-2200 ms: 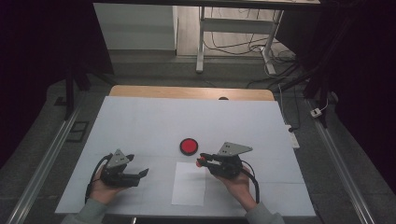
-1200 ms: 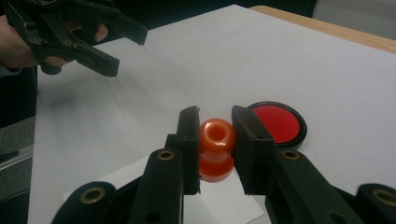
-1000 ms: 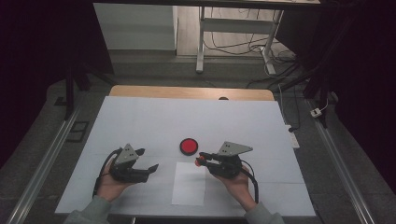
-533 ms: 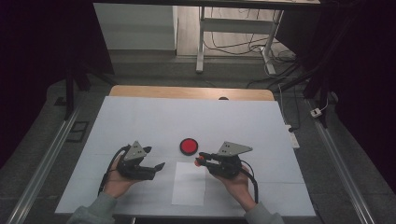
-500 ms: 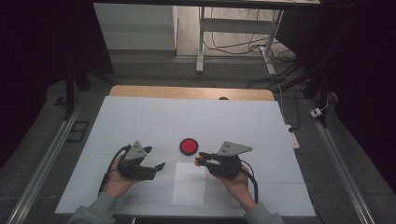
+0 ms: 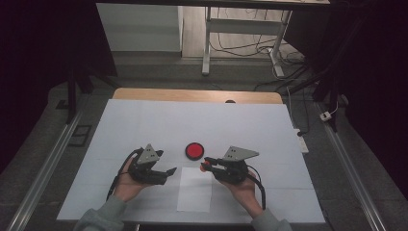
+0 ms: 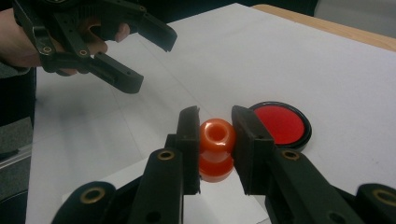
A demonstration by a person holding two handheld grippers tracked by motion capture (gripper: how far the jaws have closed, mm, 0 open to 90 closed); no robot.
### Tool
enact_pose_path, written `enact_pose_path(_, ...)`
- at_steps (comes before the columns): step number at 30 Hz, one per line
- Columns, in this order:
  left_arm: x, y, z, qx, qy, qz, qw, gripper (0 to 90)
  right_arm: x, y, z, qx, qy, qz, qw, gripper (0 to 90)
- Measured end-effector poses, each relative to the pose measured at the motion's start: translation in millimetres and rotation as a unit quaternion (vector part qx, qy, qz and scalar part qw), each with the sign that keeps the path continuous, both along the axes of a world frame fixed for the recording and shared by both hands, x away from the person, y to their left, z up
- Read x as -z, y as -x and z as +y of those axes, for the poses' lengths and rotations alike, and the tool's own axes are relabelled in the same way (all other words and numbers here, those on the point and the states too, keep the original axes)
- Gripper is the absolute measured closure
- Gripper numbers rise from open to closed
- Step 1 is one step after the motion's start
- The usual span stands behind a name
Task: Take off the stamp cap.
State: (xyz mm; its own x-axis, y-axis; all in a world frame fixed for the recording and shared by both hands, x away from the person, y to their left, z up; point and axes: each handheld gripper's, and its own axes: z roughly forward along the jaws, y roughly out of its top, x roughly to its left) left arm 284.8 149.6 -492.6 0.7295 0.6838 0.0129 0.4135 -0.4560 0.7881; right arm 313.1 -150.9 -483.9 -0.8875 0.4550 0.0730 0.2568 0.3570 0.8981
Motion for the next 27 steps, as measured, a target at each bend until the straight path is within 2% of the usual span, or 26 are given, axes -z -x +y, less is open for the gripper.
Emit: enact_pose_path(27,0.7,-5.7,-33.9,0.029,-0.011,0.011,0.9995,21.7,-1.5,-0.1,1.0,-0.002,-0.002,-0.001,1.0000,72.9)
